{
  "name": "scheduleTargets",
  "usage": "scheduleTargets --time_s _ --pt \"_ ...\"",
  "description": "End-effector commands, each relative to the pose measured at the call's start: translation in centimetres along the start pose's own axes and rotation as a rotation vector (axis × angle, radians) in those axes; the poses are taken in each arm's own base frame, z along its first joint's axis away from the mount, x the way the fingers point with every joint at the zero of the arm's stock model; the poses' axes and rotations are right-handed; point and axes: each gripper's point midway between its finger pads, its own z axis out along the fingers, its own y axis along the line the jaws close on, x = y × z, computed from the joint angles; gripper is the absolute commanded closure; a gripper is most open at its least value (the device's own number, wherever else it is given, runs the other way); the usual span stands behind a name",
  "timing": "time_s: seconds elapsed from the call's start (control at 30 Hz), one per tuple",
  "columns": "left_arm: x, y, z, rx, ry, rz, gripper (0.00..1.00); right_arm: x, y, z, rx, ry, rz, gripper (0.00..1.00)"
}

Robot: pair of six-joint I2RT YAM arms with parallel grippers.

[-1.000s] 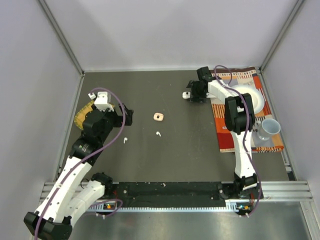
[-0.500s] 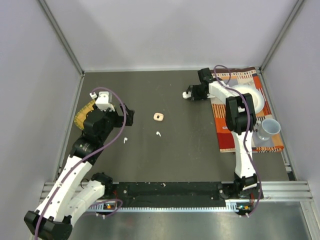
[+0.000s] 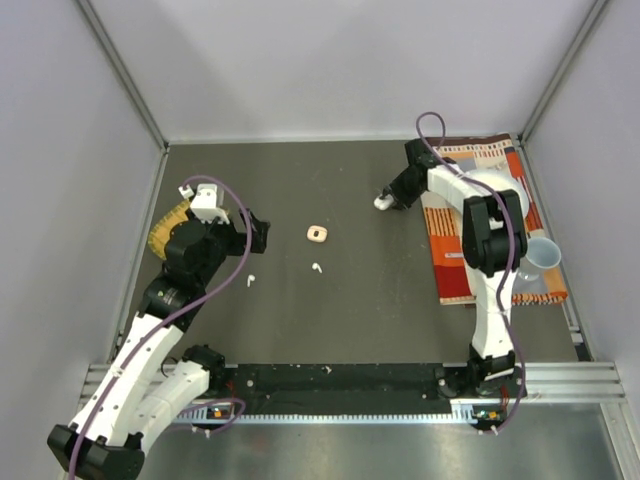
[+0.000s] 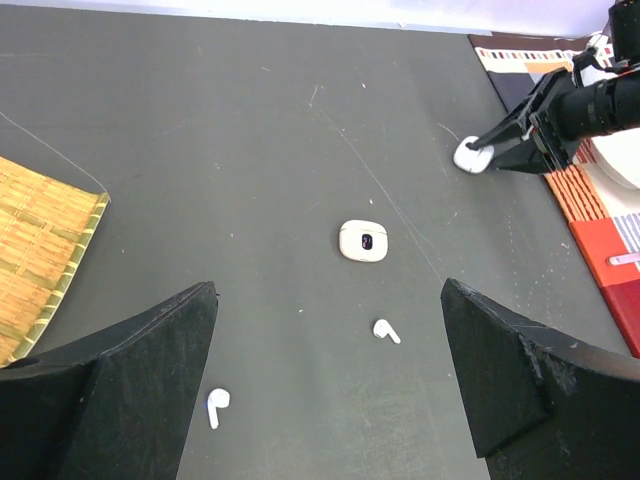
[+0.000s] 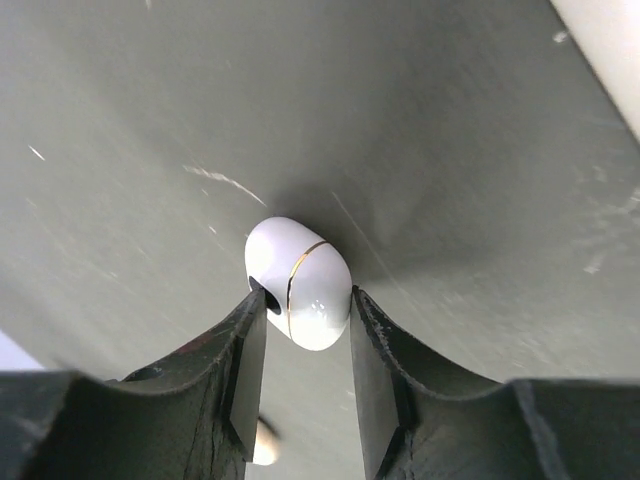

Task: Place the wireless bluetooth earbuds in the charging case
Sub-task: Move the charging case to the center of the board.

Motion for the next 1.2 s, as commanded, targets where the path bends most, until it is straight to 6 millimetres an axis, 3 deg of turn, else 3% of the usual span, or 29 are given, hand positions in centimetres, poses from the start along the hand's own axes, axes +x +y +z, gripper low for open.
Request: scheduleTargets --time_s 0.0,0.17,0.37,0.5,0.57,0.7,0.73,0.83,0.97,1.17 --pt "-0.5 -0.4 -0.4 0.024 -0.024 -0.005 0.01 0.4 -1.7 -3.6 -0.023 -0.006 -0.39 0.82" --pt "-0.2 -0.6 -0.4 0.035 -0.016 -0.017 0.01 3.6 -4.2 -5.7 -0.027 0.024 -0.651 0.79" --pt "-0.1 -0.8 -0.3 0.045 -0.008 -0.021 0.01 8.0 -6.8 -6.5 -0.036 0.109 -0.882 0.75" --pt "0.1 -1.4 -0.3 0.079 0.004 -0.019 0.01 8.3 -8.3 -6.6 0.014 0.099 -0.956 0.69" --pt "0.3 -1.4 -0.3 0.081 0.008 -0.021 0.01 7.4 -8.9 -6.6 0.067 0.062 -0.957 0.66" --pt "0.5 -1.4 -0.2 0.086 0.012 -0.021 0.01 6.4 -8.4 -7.1 0.085 0.017 -0.975 0.59" --pt "0.5 -1.4 -0.2 0.088 0.011 -0.019 0.01 6.2 -7.9 -7.5 0.074 0.004 -0.977 0.47" --pt "0.6 -1.4 -0.3 0.088 0.011 -0.019 0.01 6.1 -6.8 -8.3 0.048 -0.026 -0.998 0.35" --pt "0.8 -1.3 -0.4 0.084 0.012 -0.021 0.01 6.2 -6.1 -9.1 0.043 -0.061 -0.989 0.33" --pt "0.9 -1.5 -0.3 0.097 0.012 -0.015 0.02 9.0 -5.5 -9.1 0.021 -0.08 -1.029 0.32"
